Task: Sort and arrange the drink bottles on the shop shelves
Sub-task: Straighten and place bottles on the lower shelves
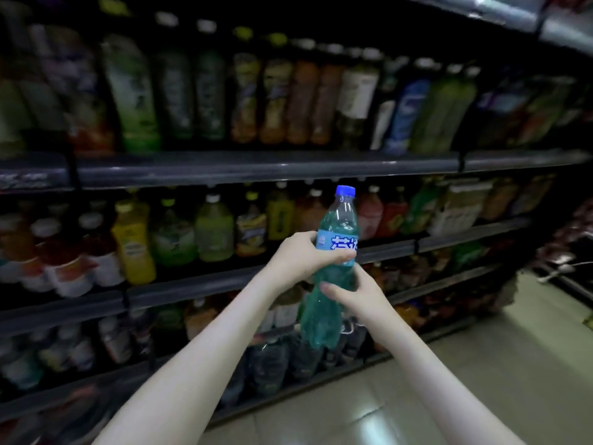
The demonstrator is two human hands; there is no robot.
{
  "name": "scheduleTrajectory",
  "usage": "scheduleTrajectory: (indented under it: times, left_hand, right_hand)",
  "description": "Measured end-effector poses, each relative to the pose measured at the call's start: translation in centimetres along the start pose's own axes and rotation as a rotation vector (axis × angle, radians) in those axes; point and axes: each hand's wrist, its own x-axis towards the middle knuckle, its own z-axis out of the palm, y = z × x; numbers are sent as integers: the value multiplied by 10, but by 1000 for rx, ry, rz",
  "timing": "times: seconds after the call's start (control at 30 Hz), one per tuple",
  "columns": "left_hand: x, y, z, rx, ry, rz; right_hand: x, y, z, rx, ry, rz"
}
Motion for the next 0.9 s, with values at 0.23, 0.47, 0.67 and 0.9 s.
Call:
scheduleTrajectory:
  times: [0.23, 0.47, 0.67, 0.9]
  left_hand:
    - [91, 82, 86, 107, -58, 149]
    - [207, 125, 137, 279, 231, 390]
    - [302, 148, 193, 325, 420, 505]
    - [404, 198, 266, 480, 440, 570]
  right_hand:
    - [44, -9, -137, -82, 191, -100]
    - [138, 5, -246, 59, 399, -233]
    - [210, -2, -349, 73, 552, -349]
    - [273, 5, -464, 149, 774, -536]
